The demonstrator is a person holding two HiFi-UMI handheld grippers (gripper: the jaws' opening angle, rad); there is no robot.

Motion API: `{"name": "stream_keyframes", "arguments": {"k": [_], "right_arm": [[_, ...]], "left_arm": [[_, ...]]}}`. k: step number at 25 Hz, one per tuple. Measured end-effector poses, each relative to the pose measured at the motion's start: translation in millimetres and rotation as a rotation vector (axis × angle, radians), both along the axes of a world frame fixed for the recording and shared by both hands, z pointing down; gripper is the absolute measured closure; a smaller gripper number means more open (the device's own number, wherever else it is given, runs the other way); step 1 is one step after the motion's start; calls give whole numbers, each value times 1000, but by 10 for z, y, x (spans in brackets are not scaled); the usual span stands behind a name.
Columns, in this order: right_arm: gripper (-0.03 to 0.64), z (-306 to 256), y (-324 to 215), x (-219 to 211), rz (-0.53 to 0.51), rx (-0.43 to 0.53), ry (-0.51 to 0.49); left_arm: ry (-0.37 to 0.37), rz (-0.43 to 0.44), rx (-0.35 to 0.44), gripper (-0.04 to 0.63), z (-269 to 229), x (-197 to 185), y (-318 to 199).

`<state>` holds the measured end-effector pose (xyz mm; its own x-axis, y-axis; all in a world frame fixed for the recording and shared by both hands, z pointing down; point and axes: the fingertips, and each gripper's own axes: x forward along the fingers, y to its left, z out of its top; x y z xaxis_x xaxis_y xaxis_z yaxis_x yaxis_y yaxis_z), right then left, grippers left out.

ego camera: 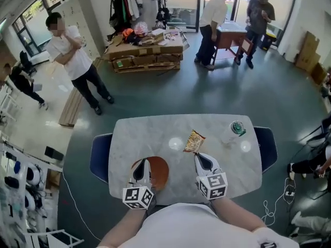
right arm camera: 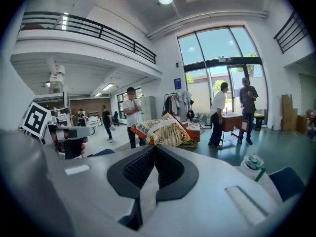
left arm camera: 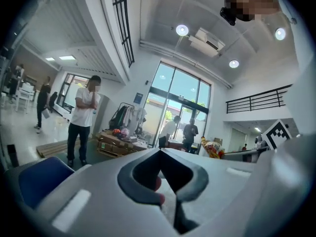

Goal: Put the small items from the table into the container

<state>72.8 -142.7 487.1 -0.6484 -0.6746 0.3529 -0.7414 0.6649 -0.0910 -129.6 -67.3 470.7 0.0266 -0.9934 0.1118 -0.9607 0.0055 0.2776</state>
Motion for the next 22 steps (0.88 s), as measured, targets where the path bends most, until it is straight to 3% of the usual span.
{"name": "stream_keyframes", "arguments": {"k": [6, 11, 16, 22], "right_arm": [[586, -29, 348, -1026, -266, -8, 8], [585, 102, 453, -1656, -459, -61, 32], [584, 728, 717, -2067, -561, -160, 155], [584, 1859, 1029, -2217, -643, -314, 370]], "left_arm": [[-12, -256, -18, 591, 12, -836, 712], [-12, -431, -54, 591, 41, -1230, 1033], [21, -532, -107, 591, 303, -1445, 1466], [50, -549, -168, 591, 607, -1579, 1759]]}}
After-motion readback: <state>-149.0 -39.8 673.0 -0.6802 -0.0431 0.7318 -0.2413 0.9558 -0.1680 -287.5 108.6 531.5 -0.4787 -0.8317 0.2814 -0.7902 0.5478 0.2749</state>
